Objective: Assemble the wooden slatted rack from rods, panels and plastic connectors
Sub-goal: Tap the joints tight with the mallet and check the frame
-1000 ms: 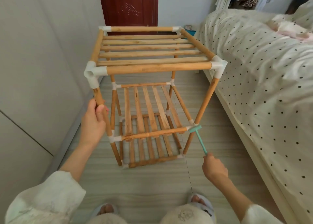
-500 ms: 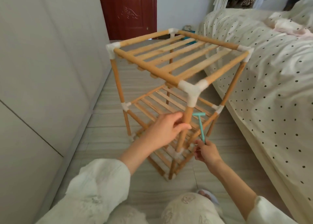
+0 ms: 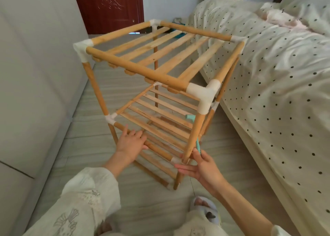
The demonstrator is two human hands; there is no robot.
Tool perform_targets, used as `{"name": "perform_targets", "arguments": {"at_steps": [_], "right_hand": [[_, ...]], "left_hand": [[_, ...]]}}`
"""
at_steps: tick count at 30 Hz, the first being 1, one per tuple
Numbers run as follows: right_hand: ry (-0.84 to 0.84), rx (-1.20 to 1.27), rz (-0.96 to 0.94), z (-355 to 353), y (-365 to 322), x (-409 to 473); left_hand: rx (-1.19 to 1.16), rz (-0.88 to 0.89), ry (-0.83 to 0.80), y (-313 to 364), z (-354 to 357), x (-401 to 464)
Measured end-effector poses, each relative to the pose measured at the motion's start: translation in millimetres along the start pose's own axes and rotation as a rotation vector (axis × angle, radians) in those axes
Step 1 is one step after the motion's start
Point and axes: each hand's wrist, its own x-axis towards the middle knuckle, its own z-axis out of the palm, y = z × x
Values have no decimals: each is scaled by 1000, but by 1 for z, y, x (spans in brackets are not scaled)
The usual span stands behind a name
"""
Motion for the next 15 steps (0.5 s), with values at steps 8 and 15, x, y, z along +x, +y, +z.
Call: {"name": "perform_targets", "arguments": {"at_steps": [8, 15], "right_hand": [[331, -180, -210, -45, -39, 53], [634, -397, -158, -44, -6, 52]], "left_hand": [[-418, 136, -23, 49, -18, 13], [-989, 112, 121, 15, -14, -33]]}}
